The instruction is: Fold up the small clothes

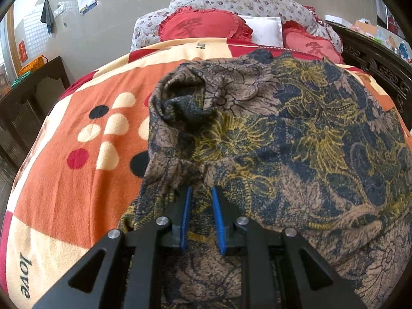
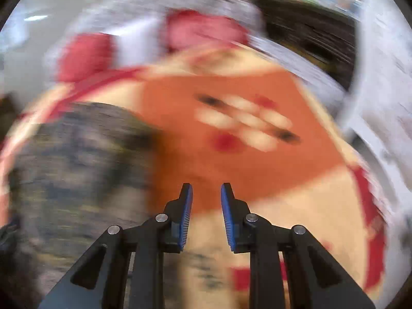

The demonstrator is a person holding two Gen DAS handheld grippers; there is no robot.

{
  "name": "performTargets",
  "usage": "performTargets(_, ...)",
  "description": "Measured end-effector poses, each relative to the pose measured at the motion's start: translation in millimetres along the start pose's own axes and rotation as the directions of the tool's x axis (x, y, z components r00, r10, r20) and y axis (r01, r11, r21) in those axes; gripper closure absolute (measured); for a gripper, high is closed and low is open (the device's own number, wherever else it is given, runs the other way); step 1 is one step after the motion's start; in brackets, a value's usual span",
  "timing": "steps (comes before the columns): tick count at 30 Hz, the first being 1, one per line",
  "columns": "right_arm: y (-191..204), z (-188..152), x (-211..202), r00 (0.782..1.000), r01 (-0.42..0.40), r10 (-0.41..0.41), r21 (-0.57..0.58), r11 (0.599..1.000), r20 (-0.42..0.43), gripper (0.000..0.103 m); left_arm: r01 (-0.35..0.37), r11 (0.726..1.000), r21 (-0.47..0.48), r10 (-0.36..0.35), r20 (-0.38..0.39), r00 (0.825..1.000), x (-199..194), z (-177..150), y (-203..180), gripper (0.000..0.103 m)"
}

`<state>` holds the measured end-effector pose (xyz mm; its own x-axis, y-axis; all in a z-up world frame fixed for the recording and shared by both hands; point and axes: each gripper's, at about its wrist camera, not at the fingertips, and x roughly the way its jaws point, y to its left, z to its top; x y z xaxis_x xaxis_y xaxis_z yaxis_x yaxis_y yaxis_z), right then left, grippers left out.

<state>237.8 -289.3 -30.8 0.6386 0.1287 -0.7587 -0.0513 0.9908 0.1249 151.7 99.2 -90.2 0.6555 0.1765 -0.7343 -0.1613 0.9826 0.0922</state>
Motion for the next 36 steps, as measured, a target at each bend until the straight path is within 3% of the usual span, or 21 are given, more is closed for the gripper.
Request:
performTargets(1, 13, 4, 7, 0.998, -0.063, 0.062, -0.037, 0.997, -0.021, 0.072, 0.001, 1.0, -0.001, -0.001, 0.0, 1.0, 0, 0, 0, 0.084)
performTargets(3, 27, 7, 36, 0.992, -0.062, 0.052, -0.082, 0.995, -0.115, 0.078, 0.0, 1.0, -0.001, 0.0, -0.001, 1.0, 0, 0, 0, 0.084)
performTargets(5, 15, 8, 71, 0.976, -0.062, 0.055, -0.029, 0.998, -0.213, 0.085, -0.002, 1.0, 0.001, 0.002, -0.001, 1.0, 0, 0, 0, 0.084)
performTargets(6, 2, 10, 78, 0.981, 0.018, -0.019, -0.009, 1.0, -0.192, 0.085, -0.003, 1.0, 0.001, 0.003, -0.001, 1.0, 0, 0, 0, 0.084)
performTargets(7, -15, 11, 86, 0.962, 0.176, -0.171, 0.002, 0.984, -0.215, 0.09, -0.001, 1.0, 0.0, 0.001, -0.001, 1.0, 0, 0, 1, 0.084)
performTargets(8, -38, 7, 94, 0.94, 0.244, -0.218, 0.067, 0.968, -0.262, 0.096, 0.0, 1.0, -0.001, 0.0, -0.001, 1.0, 0, 0, 1, 0.084)
performTargets(10, -49, 11, 83, 0.963, 0.196, -0.165, 0.135, 0.971, -0.213, 0.096, 0.0, 1.0, -0.002, 0.0, 0.0, 1.0, 0, 0, 1, 0.084)
performTargets(12, -31, 19, 61, 0.981, 0.172, -0.166, 0.059, 0.983, -0.101, 0.096, -0.008, 1.0, 0.004, 0.008, 0.0, 1.0, 0, 0, -1, 0.084)
performTargets(14, -8, 26, 46, 0.999, 0.014, -0.013, 0.03, 0.999, -0.034, 0.096, -0.01, 1.0, 0.005, 0.01, 0.001, 1.0, 0, 0, -2, 0.084)
performTargets(17, 31, 27, 54, 0.972, -0.231, 0.227, -0.078, 0.97, -0.056, 0.096, -0.005, 1.0, 0.002, 0.005, 0.0, 1.0, 0, 0, -2, 0.084)
performTargets(19, 35, 19, 77, 0.995, -0.07, 0.058, -0.141, 0.988, -0.085, 0.096, 0.0, 1.0, -0.003, 0.0, 0.0, 1.0, -1, -1, -3, 0.084)
performTargets(21, 9, 14, 111, 0.966, 0.155, -0.158, -0.03, 0.987, -0.206, 0.096, 0.006, 1.0, -0.008, -0.007, -0.001, 1.0, 0, 0, 0, 0.085)
performTargets(23, -6, 15, 102, 0.976, 0.162, -0.146, 0.092, 0.982, -0.164, 0.095, 0.01, 1.0, -0.012, -0.01, -0.001, 1.0, 0, 0, -1, 0.084)
performTargets(26, 20, 19, 59, 0.996, 0.087, -0.088, 0.048, 0.995, 0.017, 0.096, 0.014, 1.0, -0.016, -0.014, -0.003, 1.0, 0, 0, 1, 0.084)
performTargets(28, 49, 16, 42, 0.997, -0.045, 0.045, -0.01, 0.999, 0.069, 0.095, 0.008, 1.0, -0.011, -0.008, -0.002, 1.0, 0, 1, 1, 0.084)
performTargets(30, 82, 1, 51, 0.995, -0.091, 0.097, -0.128, 0.988, 0.035, 0.089, 0.007, 1.0, -0.009, -0.007, -0.002, 1.0, 1, 1, 2, 0.084)
performTargets(31, 88, -7, 69, 0.998, -0.056, 0.055, -0.157, 0.986, -0.015, 0.084, 0.007, 1.0, -0.008, -0.007, -0.002, 1.0, 0, 1, 2, 0.084)
performTargets(33, 86, -18, 89, 0.999, -0.016, 0.012, -0.117, 0.993, -0.033, 0.074, 0.006, 1.0, -0.007, -0.006, -0.002, 1.0, 1, 0, 2, 0.084)
performTargets(34, 84, -17, 89, 0.999, 0.011, -0.014, -0.088, 0.996, -0.029, 0.055, 0.006, 1.0, -0.008, -0.006, -0.003, 1.0, 1, 0, 2, 0.084)
performTargets(35, 86, -16, 90, 0.998, 0.05, -0.053, -0.061, 0.997, -0.041, 0.044, 0.006, 1.0, -0.008, -0.006, -0.003, 1.0, 1, 0, 2, 0.084)
performTargets(36, 89, -16, 88, 0.996, 0.064, -0.066, -0.045, 0.997, -0.058, 0.044, 0.005, 1.0, -0.006, -0.005, -0.002, 1.0, 1, 1, 2, 0.084)
